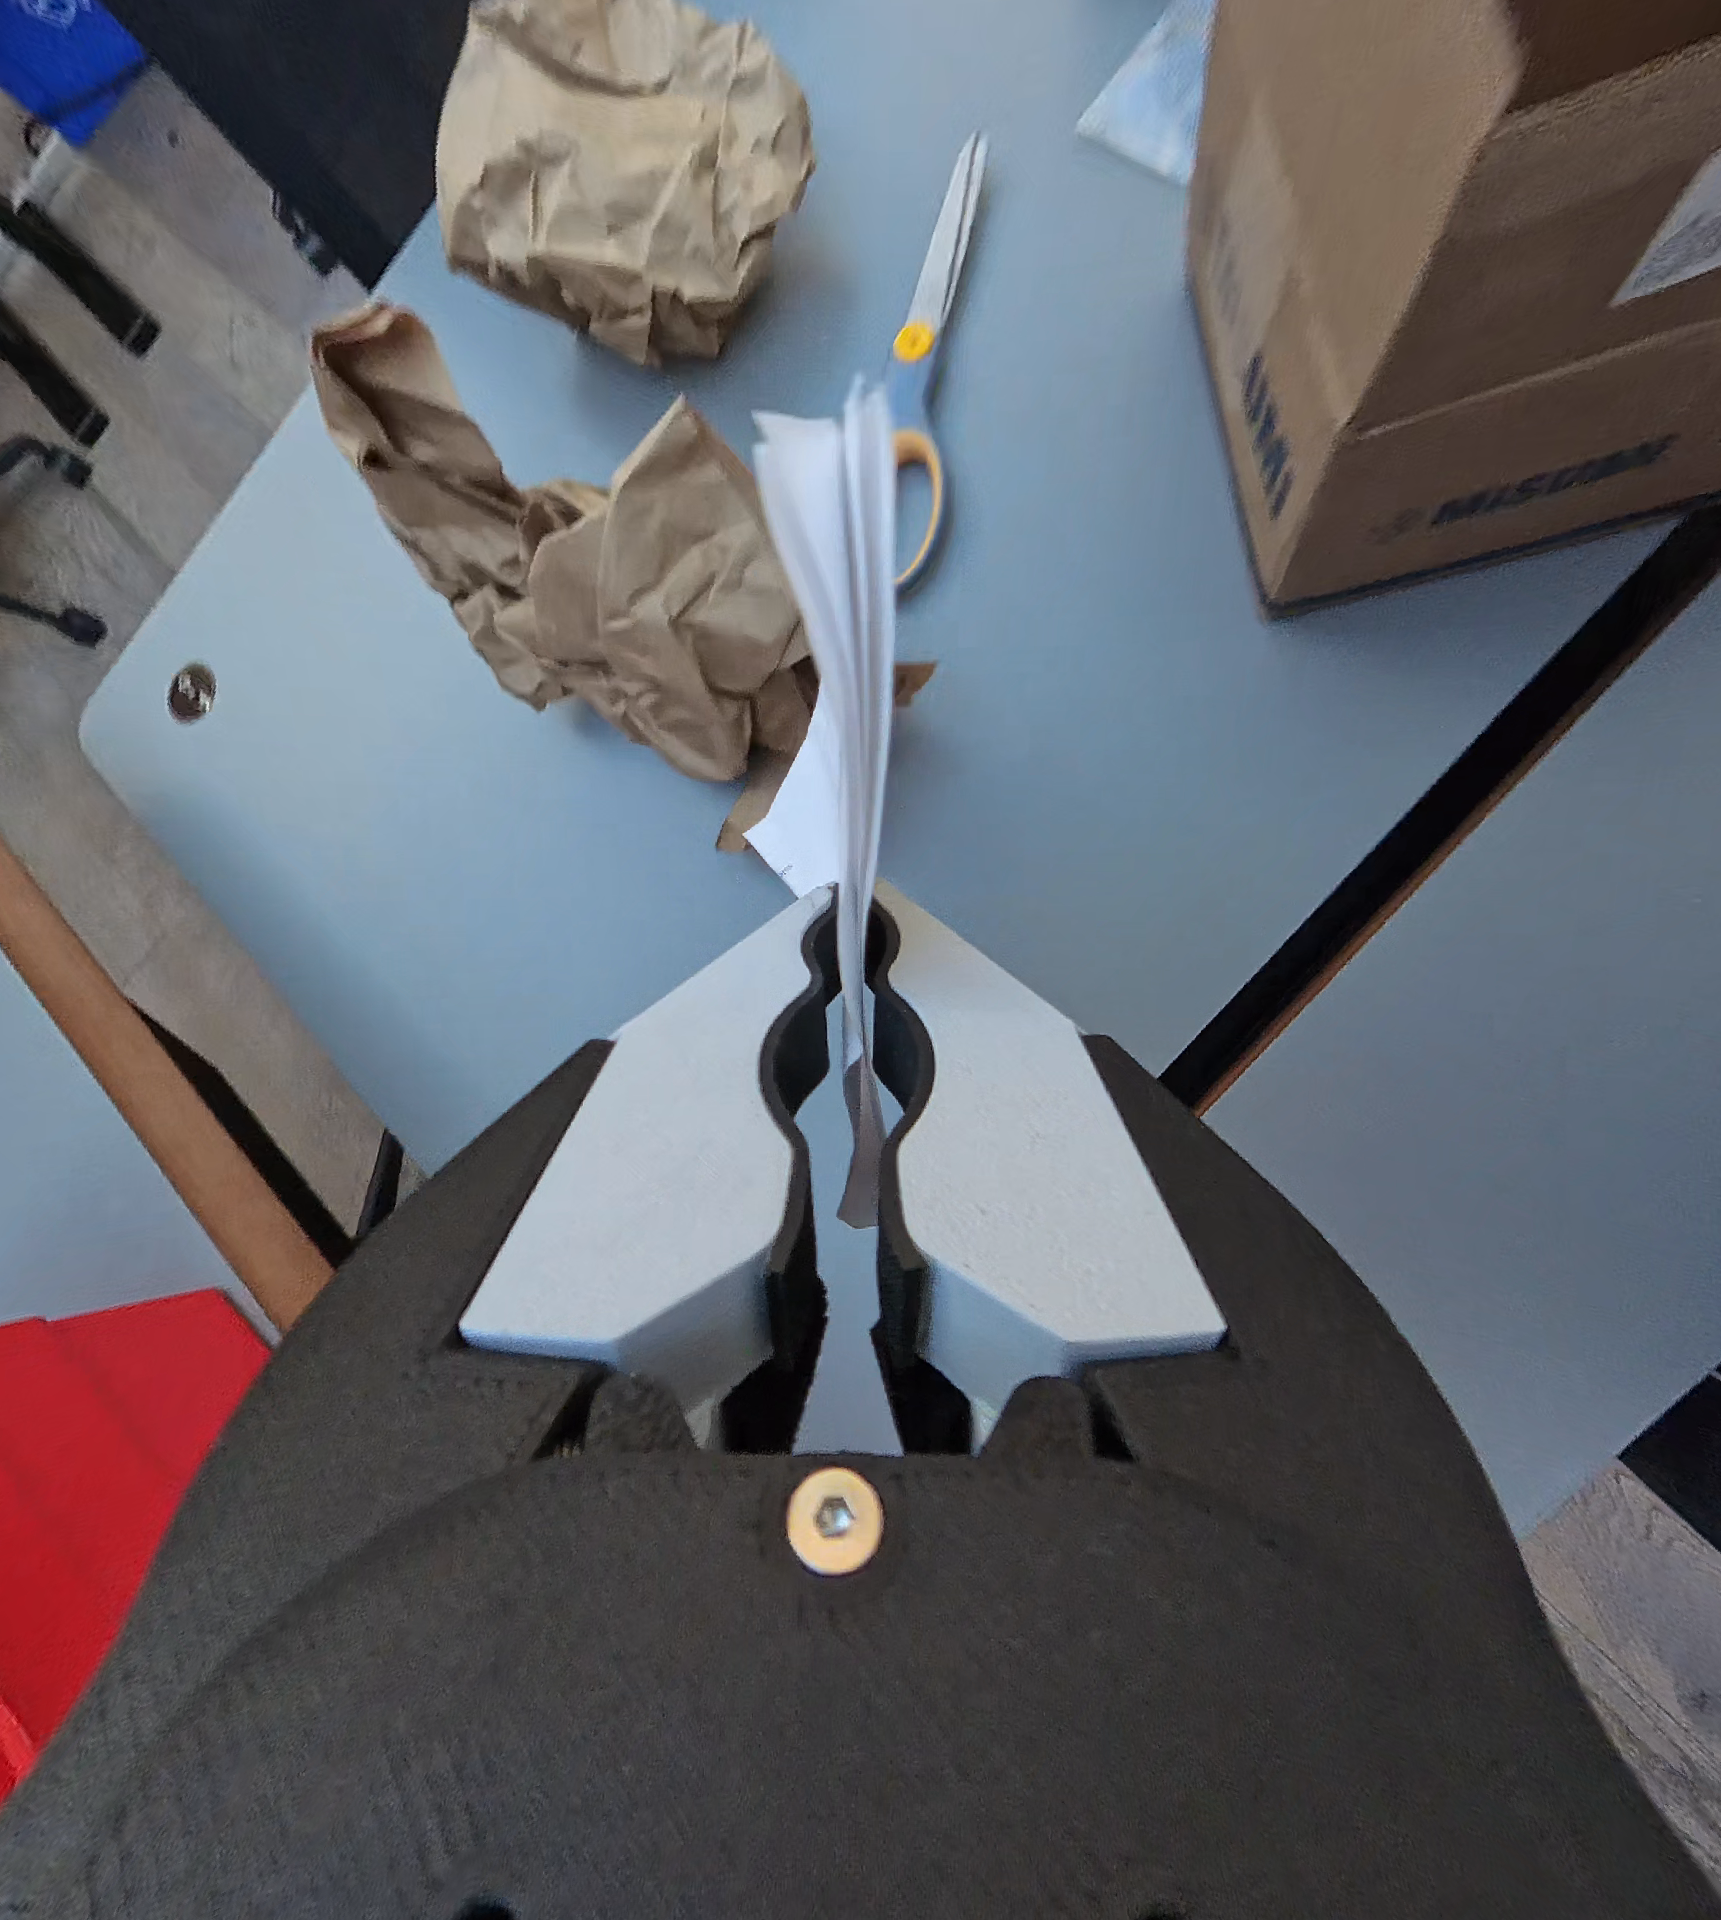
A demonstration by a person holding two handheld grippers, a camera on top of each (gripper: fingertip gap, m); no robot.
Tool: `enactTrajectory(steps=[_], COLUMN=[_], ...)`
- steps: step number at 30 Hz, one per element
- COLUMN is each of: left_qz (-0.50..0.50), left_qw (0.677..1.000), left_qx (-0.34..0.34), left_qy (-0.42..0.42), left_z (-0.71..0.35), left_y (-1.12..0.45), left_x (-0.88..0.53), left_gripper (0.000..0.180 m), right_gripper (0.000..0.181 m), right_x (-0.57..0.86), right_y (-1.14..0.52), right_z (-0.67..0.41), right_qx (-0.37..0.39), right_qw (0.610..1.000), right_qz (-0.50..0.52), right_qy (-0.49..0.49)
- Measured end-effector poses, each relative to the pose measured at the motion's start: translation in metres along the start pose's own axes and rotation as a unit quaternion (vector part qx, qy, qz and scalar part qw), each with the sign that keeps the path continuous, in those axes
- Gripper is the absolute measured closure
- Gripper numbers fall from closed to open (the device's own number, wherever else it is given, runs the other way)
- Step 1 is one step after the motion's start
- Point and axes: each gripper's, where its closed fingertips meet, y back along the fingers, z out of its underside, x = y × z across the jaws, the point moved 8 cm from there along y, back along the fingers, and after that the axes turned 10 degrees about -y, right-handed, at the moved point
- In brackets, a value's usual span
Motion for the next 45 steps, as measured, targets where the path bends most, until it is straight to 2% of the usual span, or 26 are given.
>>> enactTrajectory(steps=[3, 5, 6, 7, 8, 9, 14, 18, 21, 24, 26, 28, 31, 33, 35, 37, 41, 45], left_qz=[-0.051, -0.069, -0.064, -0.048, -0.027, -0.011, -0.02, 0.023, 0.101, 0.182, 0.192, 0.218, 0.281, 0.263, 0.256, 0.279, 0.327, 0.341], left_qw=[0.994, 0.987, 0.987, 0.987, 0.988, 0.989, 0.995, 0.996, 0.983, 0.968, 0.973, 0.975, 0.954, 0.954, 0.956, 0.949, 0.926, 0.922], left_qx=[-0.099, -0.141, -0.146, -0.148, -0.151, -0.148, -0.088, 0.04, 0.117, 0.129, 0.1, 0.026, -0.106, -0.142, -0.138, -0.127, -0.112, -0.109], left_qy=[-0.004, -0.03, -0.037, -0.031, -0.014, 0.003, 0.042, 0.079, 0.104, 0.113, 0.085, 0.042, 0.007, 0.007, 0.03, 0.079, 0.152, 0.145], left_z=[0.035, 0.054, 0.058, 0.061, 0.061, 0.059, 0.016, -0.072, -0.143, -0.199, -0.224, -0.236, -0.229, -0.216, -0.204, -0.195, -0.184, -0.184], left_y=[-0.035, -0.057, -0.067, -0.076, -0.082, -0.085, -0.062, -0.028, -0.022, -0.042, -0.068, -0.101, -0.139, -0.152, -0.157, -0.158, -0.162, -0.165], left_x=[-0.004, 0.005, 0.013, 0.021, 0.03, 0.036, 0.056, 0.064, 0.058, 0.048, 0.04, 0.041, 0.053, 0.051, 0.046, 0.04, 0.032, 0.029], left_gripper=[0.18, 0.18, 0.172, 0.154, 0.145, 0.137, 0.133, 0.136, 0.131, 0.116, 0.111, 0.115, 0.166, 0.175, 0.178, 0.178, 0.178, 0.179], right_gripper=[0.134, 0.14, 0.149, 0.156, 0.171, 0.171, 0.171, 0.17, 0.171, 0.17, 0.17, 0.17, 0.17, 0.167, 0.167, 0.169, 0.171, 0.162], right_x=[-0.006, -0.009, -0.011, -0.014, -0.014, -0.017, -0.051, -0.094, -0.105, -0.098, -0.091, -0.085, -0.08, -0.083, -0.096, -0.117, -0.141, -0.142], right_y=[-0.021, -0.033, -0.037, -0.04, -0.041, -0.038, -0.031, -0.042, -0.048, -0.044, -0.04, -0.037, -0.034, -0.032, -0.035, -0.047, -0.08, -0.108], right_z=[0.01, 0.016, 0.019, 0.022, 0.024, 0.026, 0.046, 0.068, 0.073, 0.067, 0.063, 0.061, 0.062, 0.067, 0.078, 0.094, 0.115, 0.124], right_qx=[-0.102, -0.129, -0.142, -0.149, -0.153, -0.154, -0.055, -0.004, 0.0, -0.016, -0.034, -0.046, -0.062, -0.059, -0.013, 0.029, 0.098, 0.182], right_qw=[0.992, 0.987, 0.985, 0.983, 0.984, 0.984, 0.988, 0.962, 0.951, 0.956, 0.958, 0.962, 0.957, 0.949, 0.933, 0.895, 0.796, 0.672], right_qz=[-0.052, -0.07, -0.069, -0.074, -0.047, -0.032, 0.106, 0.221, 0.247, 0.24, 0.226, 0.211, 0.222, 0.266, 0.342, 0.435, 0.595, 0.718], right_qy=[0.044, 0.063, 0.069, 0.072, 0.08, 0.089, 0.103, 0.162, 0.187, 0.17, 0.174, 0.165, 0.175, 0.158, 0.113, 0.095, 0.041, 0.022])
